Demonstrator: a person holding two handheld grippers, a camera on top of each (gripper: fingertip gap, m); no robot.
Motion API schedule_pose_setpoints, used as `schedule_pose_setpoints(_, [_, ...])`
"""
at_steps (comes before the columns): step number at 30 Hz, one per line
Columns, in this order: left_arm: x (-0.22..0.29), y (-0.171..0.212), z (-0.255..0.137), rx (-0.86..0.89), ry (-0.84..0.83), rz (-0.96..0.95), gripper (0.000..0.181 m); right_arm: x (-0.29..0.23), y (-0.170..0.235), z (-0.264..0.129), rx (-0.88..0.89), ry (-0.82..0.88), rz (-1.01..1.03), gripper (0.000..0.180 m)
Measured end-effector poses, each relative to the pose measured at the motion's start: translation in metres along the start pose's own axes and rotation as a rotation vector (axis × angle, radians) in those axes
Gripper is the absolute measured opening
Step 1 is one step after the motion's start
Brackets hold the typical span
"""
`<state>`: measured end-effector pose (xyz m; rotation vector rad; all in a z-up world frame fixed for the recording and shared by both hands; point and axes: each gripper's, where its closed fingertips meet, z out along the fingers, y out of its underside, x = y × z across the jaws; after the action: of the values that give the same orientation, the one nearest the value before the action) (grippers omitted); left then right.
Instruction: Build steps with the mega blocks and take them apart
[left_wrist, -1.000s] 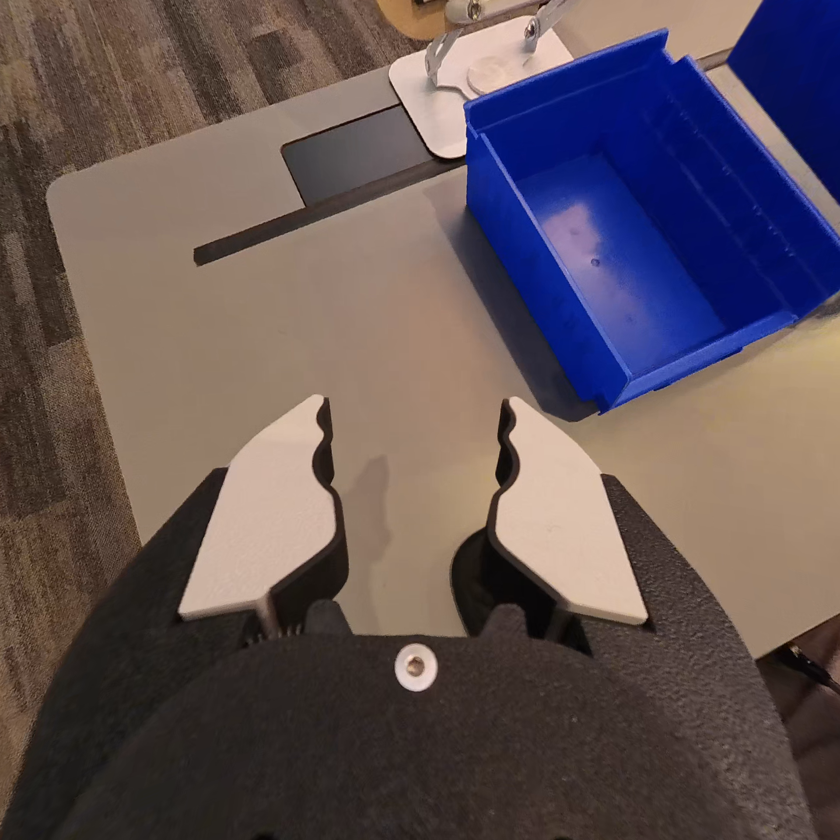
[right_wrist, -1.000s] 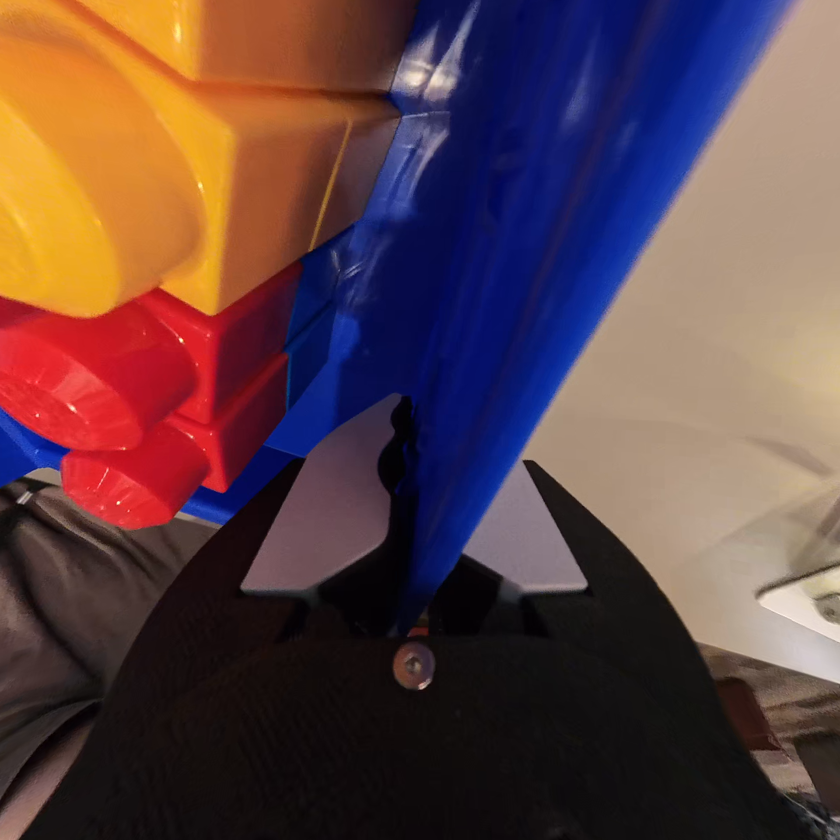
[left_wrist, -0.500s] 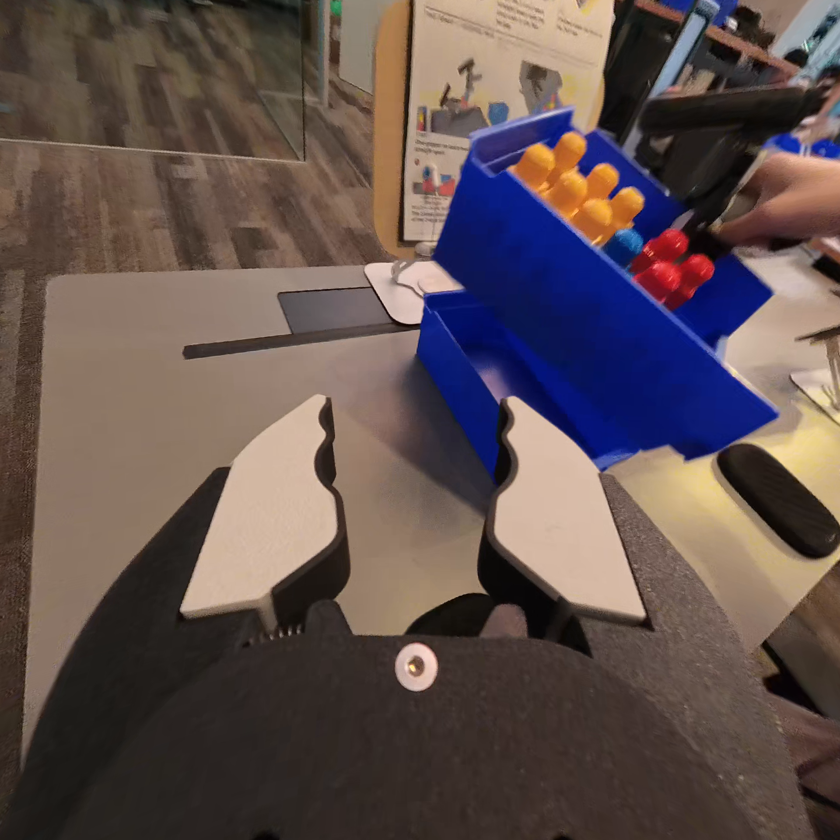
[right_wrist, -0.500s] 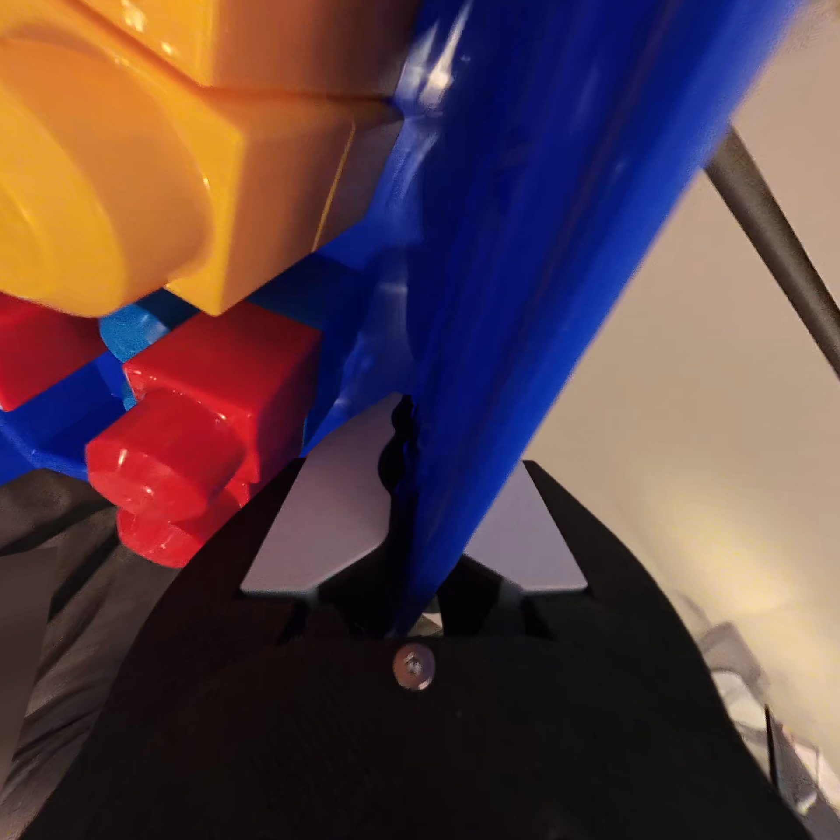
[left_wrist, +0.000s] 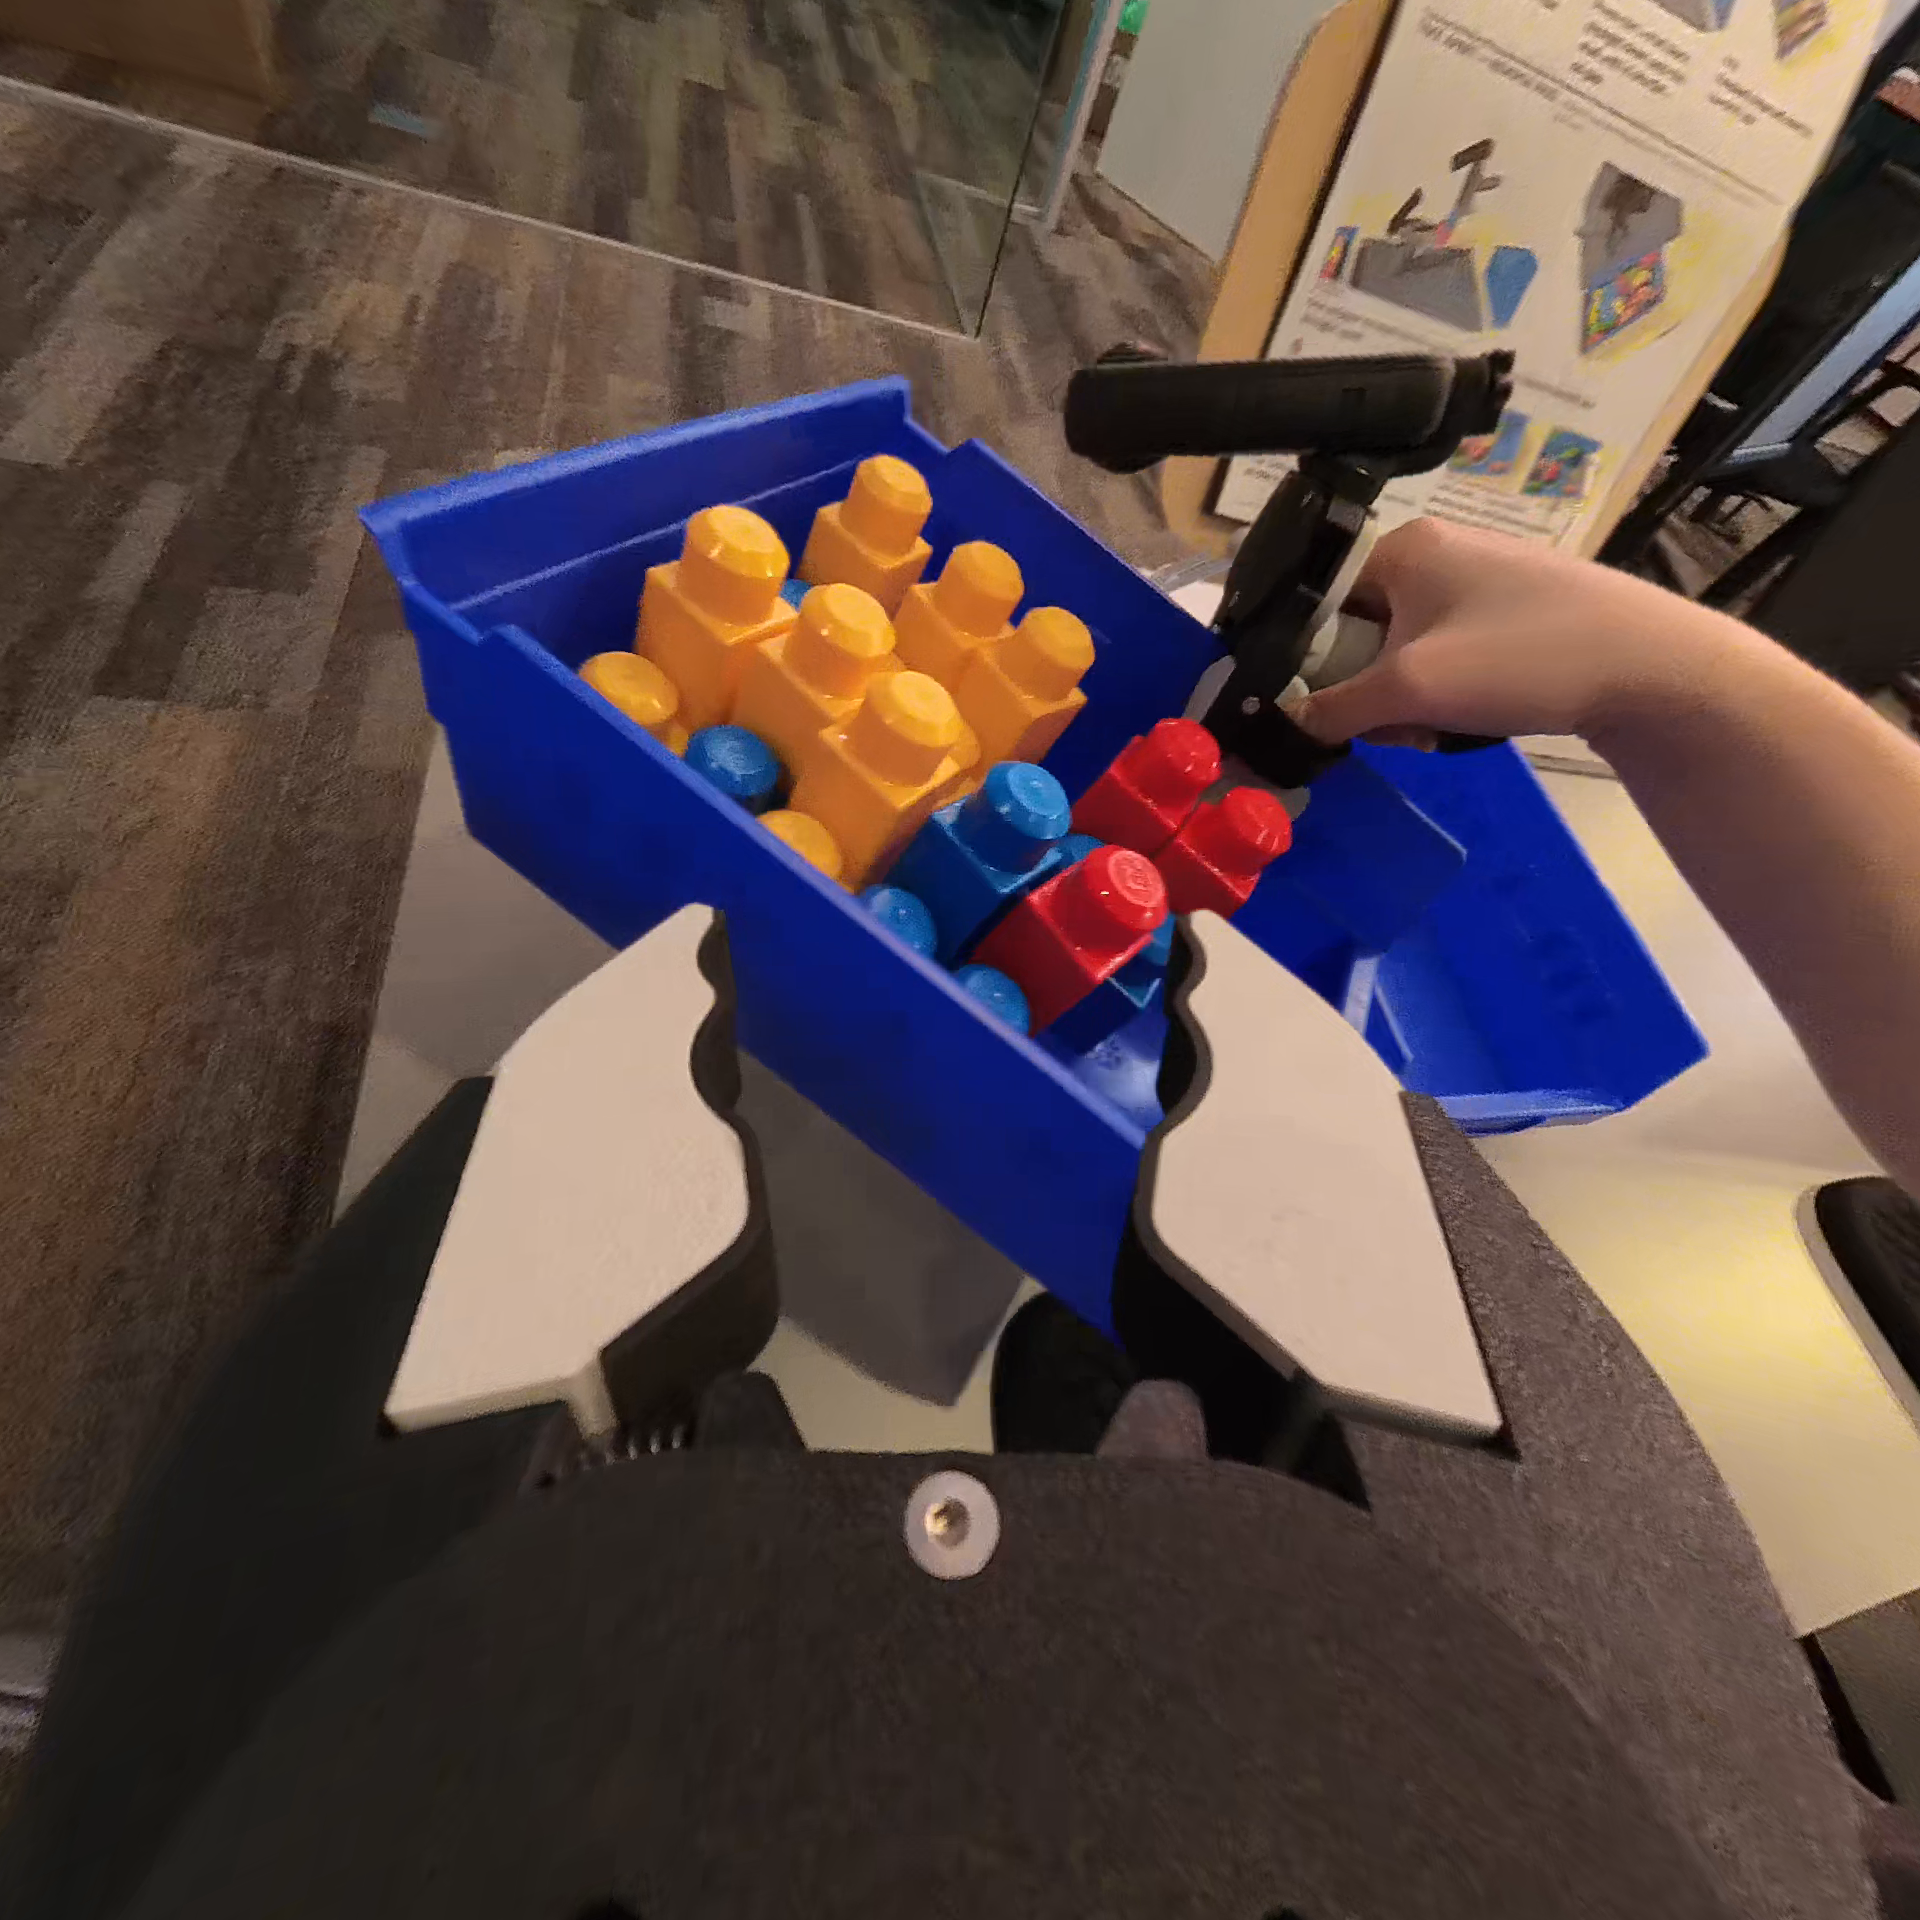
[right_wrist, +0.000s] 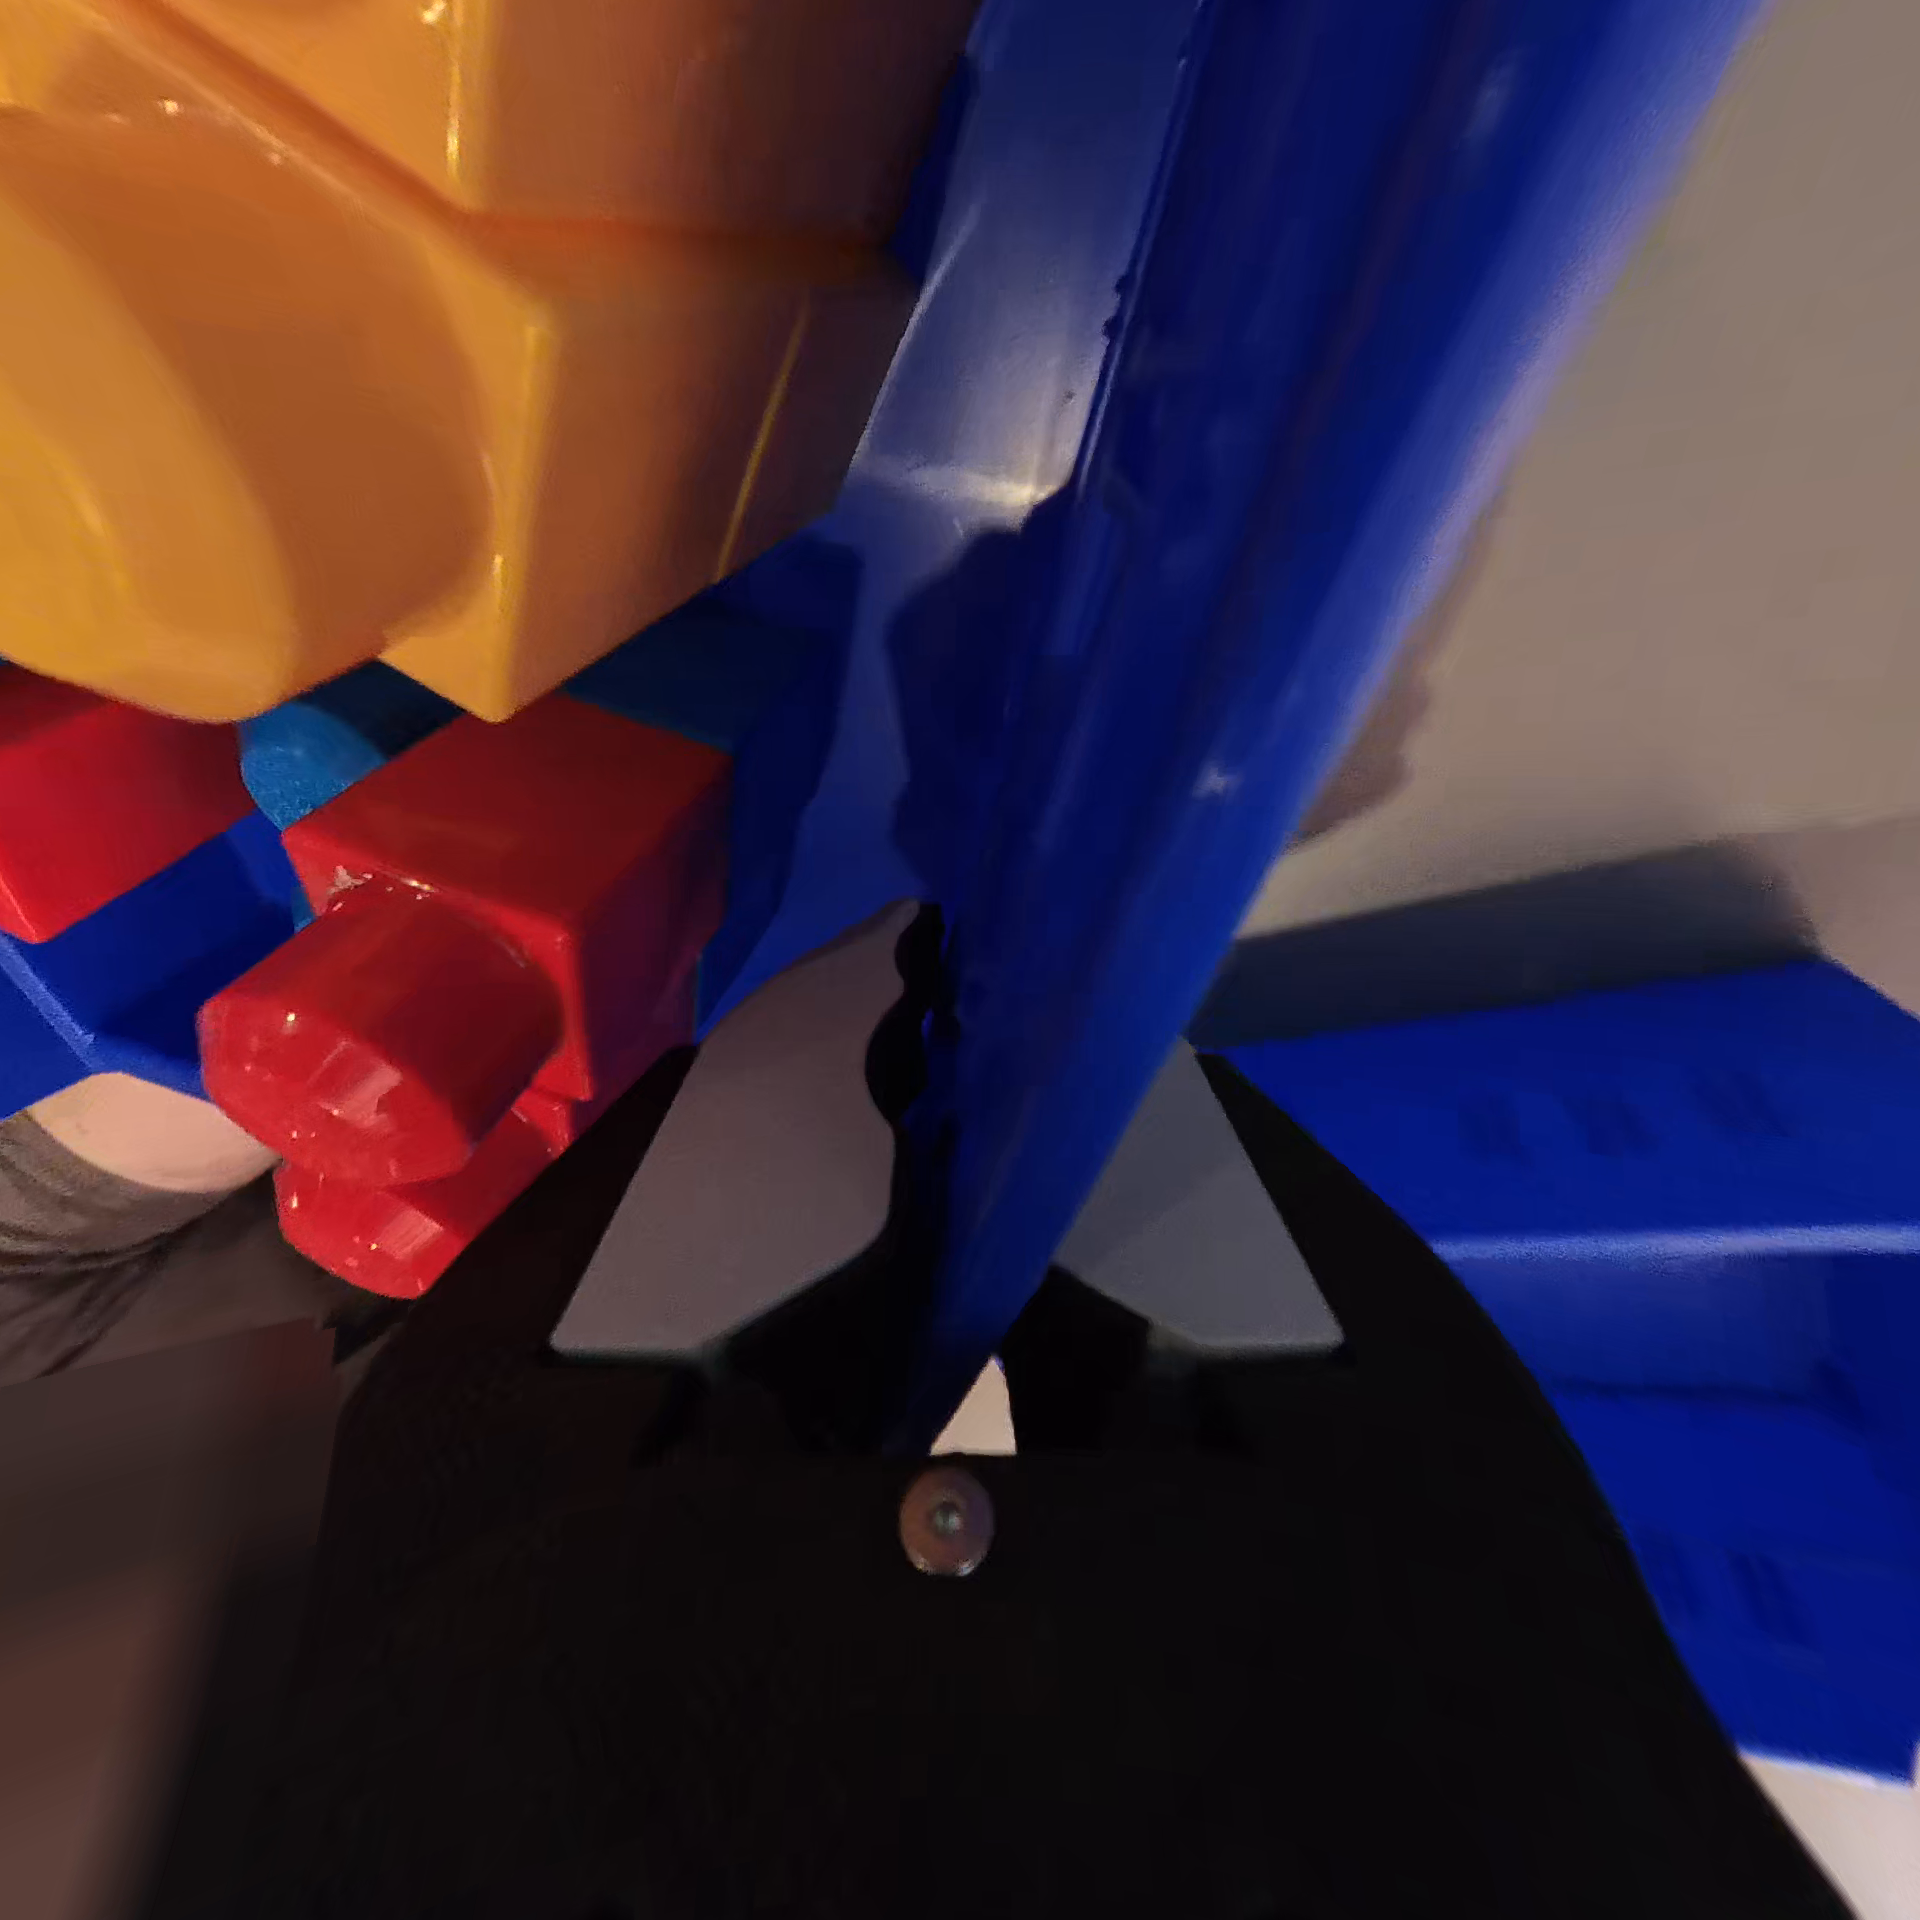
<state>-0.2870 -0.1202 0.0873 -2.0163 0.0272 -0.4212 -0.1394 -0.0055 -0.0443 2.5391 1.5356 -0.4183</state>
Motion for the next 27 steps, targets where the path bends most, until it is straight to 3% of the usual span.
schedule_pose_setpoints(3, [-0.020,0.011,0.008,-0.066,-0.055,-0.033,0.081,-0.005,-0.021,0.025,-0.003,-0.023,0.030,0.006])
schedule_pose_setpoints(6, [-0.024,0.015,0.020,-0.105,0.010,-0.008,0.073,0.002,-0.036,0.053,0.014,-0.020,0.068,0.005])
schedule_pose_setpoints(10, [-0.037,0.019,0.029,-0.127,-0.009,-0.040,0.070,0.014,-0.037,0.088,-0.014,-0.027,0.118,0.004])
schedule_pose_setpoints(14, [-0.072,0.035,0.034,-0.215,-0.154,-0.061,0.074,0.018,-0.035,0.099,-0.036,0.008,0.109,0.009])
schedule_pose_setpoints(16, [-0.080,0.042,0.039,-0.239,-0.151,-0.103,0.070,0.019,-0.034,0.097,-0.050,0.070,0.082,0.010])
schedule_pose_setpoints(19, [-0.097,0.056,0.042,-0.301,-0.201,-0.143,0.071,0.019,-0.039,0.086,0.025,0.091,0.078,0.015])
schedule_pose_setpoints(23, [-0.110,0.073,0.042,-0.368,-0.229,-0.181,0.075,0.024,-0.049,0.032,0.280,0.175,0.038,0.022])
schedule_pose_setpoints(27, [-0.114,0.095,0.045,-0.456,-0.220,-0.244,0.072,0.038,-0.005,-0.035,0.486,0.395,-0.039,0.033])
